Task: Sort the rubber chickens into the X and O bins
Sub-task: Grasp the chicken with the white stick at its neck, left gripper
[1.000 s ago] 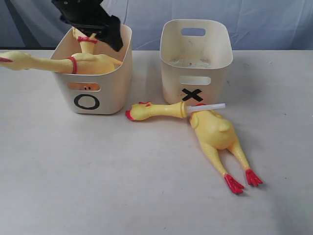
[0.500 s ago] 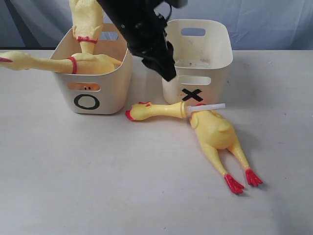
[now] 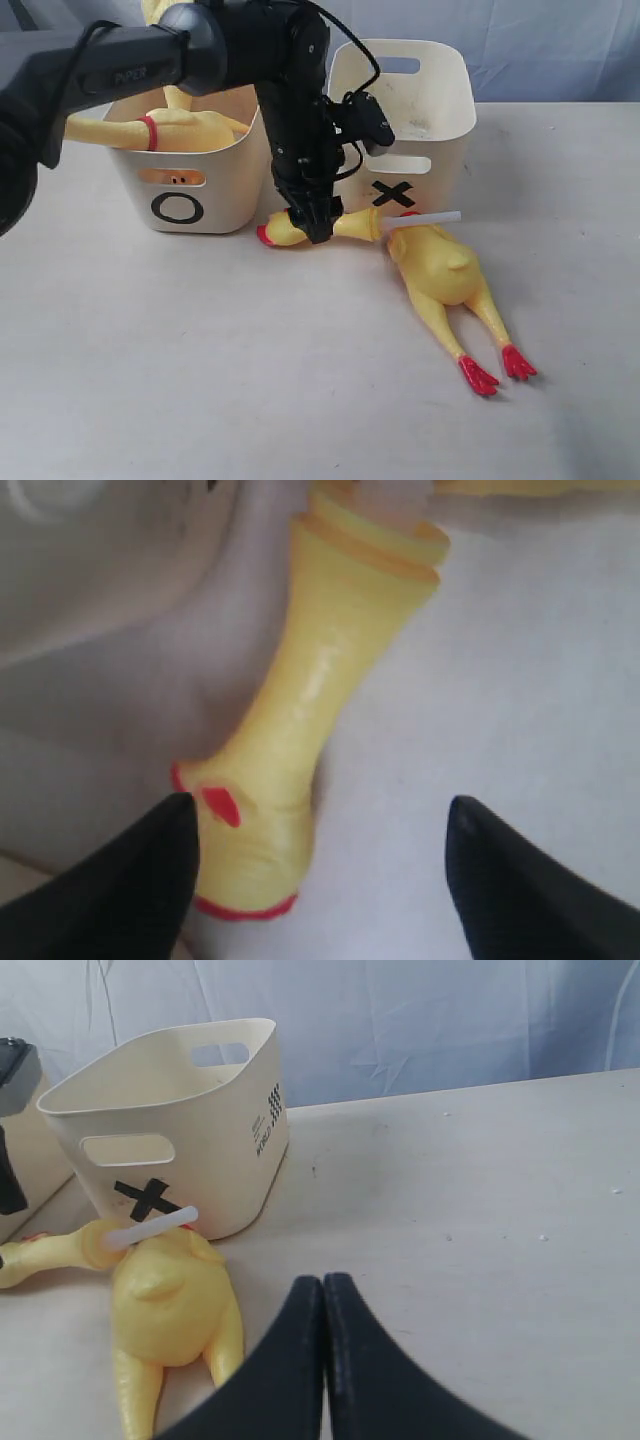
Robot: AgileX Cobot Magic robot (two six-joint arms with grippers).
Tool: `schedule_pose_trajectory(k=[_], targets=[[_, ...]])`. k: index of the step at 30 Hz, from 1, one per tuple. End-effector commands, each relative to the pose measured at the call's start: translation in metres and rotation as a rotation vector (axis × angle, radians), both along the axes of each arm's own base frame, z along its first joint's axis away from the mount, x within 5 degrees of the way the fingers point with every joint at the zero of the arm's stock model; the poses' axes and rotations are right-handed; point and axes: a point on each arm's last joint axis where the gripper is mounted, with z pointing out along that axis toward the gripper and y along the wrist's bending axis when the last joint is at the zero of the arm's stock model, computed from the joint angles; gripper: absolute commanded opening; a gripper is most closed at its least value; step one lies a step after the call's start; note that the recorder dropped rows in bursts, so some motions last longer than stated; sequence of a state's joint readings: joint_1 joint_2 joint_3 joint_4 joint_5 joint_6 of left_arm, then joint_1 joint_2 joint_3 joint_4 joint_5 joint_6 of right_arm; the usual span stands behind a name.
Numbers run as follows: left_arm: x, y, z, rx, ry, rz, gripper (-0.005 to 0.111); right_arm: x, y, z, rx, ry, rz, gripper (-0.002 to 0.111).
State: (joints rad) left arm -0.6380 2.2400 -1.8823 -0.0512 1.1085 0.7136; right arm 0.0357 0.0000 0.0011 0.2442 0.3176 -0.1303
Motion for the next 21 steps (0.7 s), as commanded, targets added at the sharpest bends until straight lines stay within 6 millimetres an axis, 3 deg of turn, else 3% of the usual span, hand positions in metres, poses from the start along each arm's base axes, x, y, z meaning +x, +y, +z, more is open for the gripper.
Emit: schedule_pose_trajectory(k=[1,6,10,12,16,21], targets=[[0.010,-0.009,-0.014,-0.049,-0.084,-0.066,0.066,0.000,0.000,0.001,0.001,-0.014,0.002,-0.001],[0.017,-0.013,-0.037,-0.057,-0.110,-0.078,0.066,0.000,0.000,0.001,0.001,-0.014,0.002,-0.001],[0.015,-0.012,-0.065,-0.019,-0.024,-0.061,0.063,0.000,0.000,0.001,0.001,-0.014,0.002,-0.001],[0.011,-0.010,-0.080,0.019,0.036,-0.035,0.054,0.000,0.000,0.001,0.001,-0.014,0.002,-0.001],[-0.001,0.002,-0.088,0.156,0.191,-0.003,0.000,0.000,0.000,0.001,0.001,-0.014,0.002,-0.001],[-0.003,0.007,-0.058,0.174,0.167,0.080,0.000,0.000,0.000,0.001,0.001,-0.014,0.002,-0.001]])
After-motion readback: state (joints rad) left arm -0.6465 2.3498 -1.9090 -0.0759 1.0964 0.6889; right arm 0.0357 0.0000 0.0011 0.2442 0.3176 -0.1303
